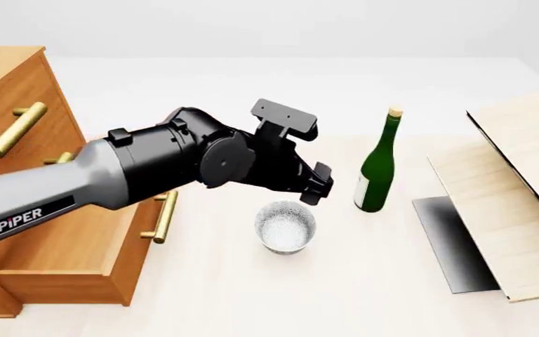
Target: Put the bowl in the bottom drawer of the cabinet.
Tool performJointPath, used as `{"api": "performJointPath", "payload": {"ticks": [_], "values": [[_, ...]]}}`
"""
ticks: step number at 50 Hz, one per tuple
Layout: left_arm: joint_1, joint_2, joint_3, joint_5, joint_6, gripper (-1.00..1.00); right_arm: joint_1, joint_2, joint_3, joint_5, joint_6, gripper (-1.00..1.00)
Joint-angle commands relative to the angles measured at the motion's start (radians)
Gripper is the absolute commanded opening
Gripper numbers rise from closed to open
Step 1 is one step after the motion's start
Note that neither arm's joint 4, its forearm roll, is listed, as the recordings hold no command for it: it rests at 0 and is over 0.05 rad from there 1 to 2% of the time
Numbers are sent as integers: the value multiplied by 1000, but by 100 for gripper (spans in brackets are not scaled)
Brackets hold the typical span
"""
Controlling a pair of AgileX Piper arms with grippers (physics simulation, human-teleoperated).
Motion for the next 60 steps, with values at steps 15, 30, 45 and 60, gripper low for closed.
{"api": "performJointPath", "payload": {"ticks": [15,30,45,60], "values": [[4,106,-77,34,7,100,0,0,0,0,0,100],[12,164,-112,25,1,100,0,0,0,0,0,100],[22,221,-147,28,-15,100,0,0,0,0,0,100],[23,265,-169,27,-36,100,0,0,0,0,0,100]]}}
